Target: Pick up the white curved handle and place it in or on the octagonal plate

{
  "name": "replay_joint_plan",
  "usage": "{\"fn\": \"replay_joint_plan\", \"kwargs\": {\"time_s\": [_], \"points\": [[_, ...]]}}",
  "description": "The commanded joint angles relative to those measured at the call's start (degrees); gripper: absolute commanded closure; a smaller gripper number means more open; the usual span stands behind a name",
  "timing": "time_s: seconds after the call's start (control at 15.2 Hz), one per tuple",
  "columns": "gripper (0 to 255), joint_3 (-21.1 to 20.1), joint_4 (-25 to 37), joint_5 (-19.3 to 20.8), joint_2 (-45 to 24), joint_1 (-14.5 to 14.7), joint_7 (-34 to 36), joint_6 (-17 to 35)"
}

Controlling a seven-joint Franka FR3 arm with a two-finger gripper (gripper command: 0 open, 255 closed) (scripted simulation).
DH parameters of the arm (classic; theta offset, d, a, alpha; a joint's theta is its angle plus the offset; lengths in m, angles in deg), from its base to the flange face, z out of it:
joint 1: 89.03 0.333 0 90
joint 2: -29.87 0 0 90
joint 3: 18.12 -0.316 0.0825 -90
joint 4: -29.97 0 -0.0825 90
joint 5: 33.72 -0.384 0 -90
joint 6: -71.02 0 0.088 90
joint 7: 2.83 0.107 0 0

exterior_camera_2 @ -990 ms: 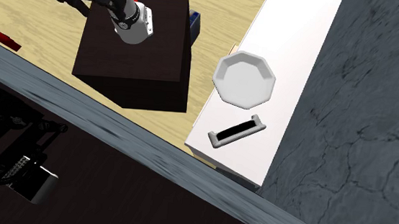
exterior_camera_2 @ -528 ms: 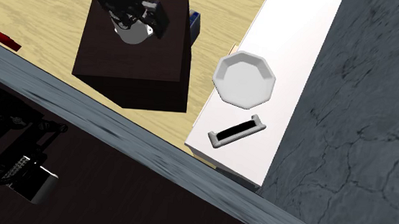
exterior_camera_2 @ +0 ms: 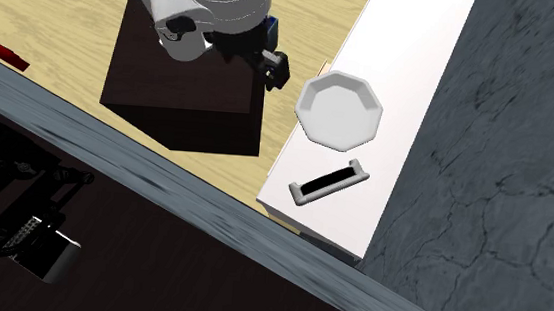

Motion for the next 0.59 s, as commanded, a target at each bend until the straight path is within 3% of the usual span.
{"fn": "replay_joint_plan", "kwargs": {"time_s": [0.0,0.2,0.33,0.53], "points": [[0,-4.3,3.0,1.6,-4.5,-1.8,6.6,1.7],[0,-11.1,8.7,6.9,-13.4,-5.1,17.3,3.9],[0,-15.6,13.0,12.8,-21.1,-6.6,25.7,4.9],[0,-18.7,20.4,24.6,-34.7,-4.2,39.5,4.5]]}}
